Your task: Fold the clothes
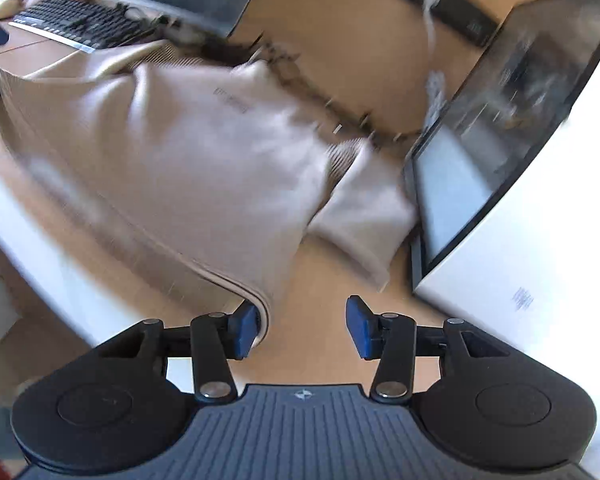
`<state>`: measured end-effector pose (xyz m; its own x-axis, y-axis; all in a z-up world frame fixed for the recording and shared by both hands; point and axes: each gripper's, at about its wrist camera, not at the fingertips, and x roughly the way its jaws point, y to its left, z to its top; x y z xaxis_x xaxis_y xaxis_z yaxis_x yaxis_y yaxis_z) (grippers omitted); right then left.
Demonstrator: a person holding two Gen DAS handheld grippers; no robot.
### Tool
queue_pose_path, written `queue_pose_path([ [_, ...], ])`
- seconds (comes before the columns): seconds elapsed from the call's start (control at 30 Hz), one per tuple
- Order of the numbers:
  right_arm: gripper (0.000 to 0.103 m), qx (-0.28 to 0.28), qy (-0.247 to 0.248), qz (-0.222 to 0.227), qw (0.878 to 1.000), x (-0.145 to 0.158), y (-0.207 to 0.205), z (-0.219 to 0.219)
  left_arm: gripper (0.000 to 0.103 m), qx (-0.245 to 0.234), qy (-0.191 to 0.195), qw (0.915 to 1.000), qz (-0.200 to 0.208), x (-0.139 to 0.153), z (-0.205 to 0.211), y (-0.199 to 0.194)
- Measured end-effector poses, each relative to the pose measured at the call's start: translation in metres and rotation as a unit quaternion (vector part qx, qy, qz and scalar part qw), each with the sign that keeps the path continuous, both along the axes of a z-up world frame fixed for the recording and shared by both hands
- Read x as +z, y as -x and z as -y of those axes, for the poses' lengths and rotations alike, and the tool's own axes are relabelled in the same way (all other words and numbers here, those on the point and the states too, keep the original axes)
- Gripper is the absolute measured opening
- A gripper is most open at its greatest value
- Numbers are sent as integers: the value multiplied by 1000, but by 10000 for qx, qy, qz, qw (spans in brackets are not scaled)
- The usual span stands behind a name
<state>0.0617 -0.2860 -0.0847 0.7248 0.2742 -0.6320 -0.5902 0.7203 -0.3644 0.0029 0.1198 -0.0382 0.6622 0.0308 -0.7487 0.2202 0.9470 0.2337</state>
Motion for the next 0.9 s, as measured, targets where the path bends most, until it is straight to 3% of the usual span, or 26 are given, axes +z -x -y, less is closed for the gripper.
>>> queue_pose_path([
  [0.2,56,32,-94,-460,9989,-8,3,16,100,441,329,9983,-168,5,-17,11],
  [0.5,63,-269,-1343,-652,9884,33,-15,10,101,869,1275,9880,83,38,-45,-33],
  [0.73,63,-568,-2048,-690,9747,58,-37,-25,101,385,1480,9881,163,45,-60,-91],
  [0.9,63,-1228,-2325,-868,9609,62,-58,-53,101,-288,1876,9817,122,46,-65,-124],
])
